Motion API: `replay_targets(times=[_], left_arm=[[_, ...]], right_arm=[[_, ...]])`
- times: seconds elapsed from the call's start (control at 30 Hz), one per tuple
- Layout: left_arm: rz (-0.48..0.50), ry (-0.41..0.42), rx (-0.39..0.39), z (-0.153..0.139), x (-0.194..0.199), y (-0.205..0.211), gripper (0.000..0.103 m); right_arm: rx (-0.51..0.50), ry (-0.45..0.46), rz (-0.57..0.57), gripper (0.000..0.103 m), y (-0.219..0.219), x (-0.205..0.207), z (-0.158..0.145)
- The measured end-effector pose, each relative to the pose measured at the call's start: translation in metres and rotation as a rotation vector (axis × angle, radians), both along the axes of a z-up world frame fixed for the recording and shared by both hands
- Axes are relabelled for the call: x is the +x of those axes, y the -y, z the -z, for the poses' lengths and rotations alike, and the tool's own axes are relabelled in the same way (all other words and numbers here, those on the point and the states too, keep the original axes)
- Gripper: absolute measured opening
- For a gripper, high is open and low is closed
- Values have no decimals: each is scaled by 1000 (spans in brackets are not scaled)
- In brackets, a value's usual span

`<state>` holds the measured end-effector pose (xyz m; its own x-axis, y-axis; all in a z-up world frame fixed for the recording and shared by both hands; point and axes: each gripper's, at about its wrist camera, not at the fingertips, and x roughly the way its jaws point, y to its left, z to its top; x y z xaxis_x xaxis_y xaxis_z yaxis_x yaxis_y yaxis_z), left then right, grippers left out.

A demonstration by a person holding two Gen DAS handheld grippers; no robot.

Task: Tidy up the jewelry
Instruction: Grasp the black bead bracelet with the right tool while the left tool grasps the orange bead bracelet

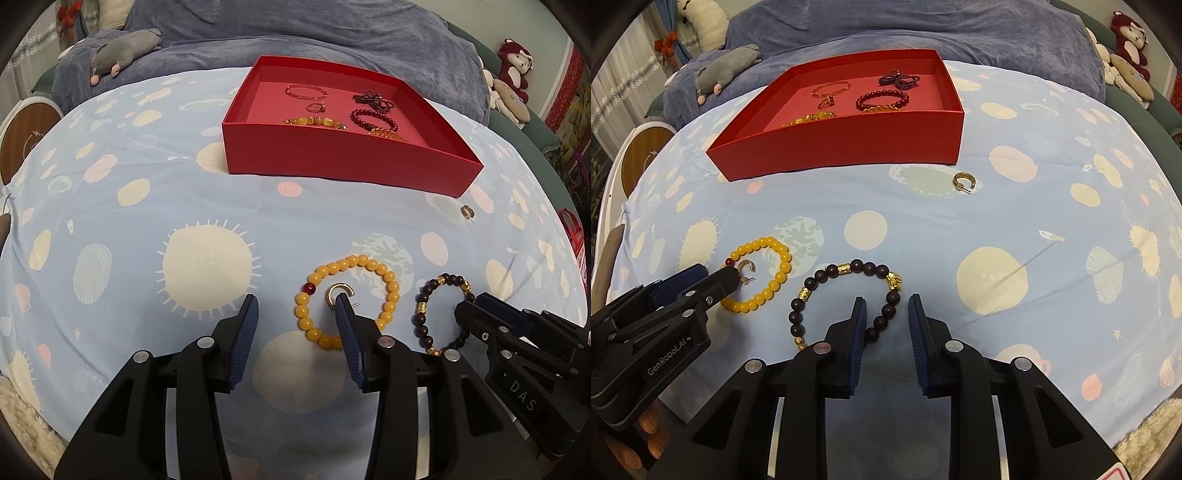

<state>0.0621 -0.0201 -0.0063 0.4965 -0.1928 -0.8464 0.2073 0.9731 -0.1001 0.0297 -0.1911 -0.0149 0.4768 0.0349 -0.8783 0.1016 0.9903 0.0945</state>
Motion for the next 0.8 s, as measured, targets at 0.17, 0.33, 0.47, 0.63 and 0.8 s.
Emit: replay_targets(times=[0.17,0.33,0.47,0.63,0.8], left_arm=[[8,6,1,0,-1,0,27],[29,2,-14,1,-2,1,12],[39,-13,-28,0,-3,2,7],[37,-28,-29,-4,-5,4,7],[38,-25,-42,-15,-7,7,7]], right_arm=[[2,-3,5,17,2,-1,0],[14,-9,8,13,4,-3,0],[29,-17,10,9,6,-4,0],[71,-25,26,8,9,-9,-1],[84,-19,25,8,9,-12,-5]])
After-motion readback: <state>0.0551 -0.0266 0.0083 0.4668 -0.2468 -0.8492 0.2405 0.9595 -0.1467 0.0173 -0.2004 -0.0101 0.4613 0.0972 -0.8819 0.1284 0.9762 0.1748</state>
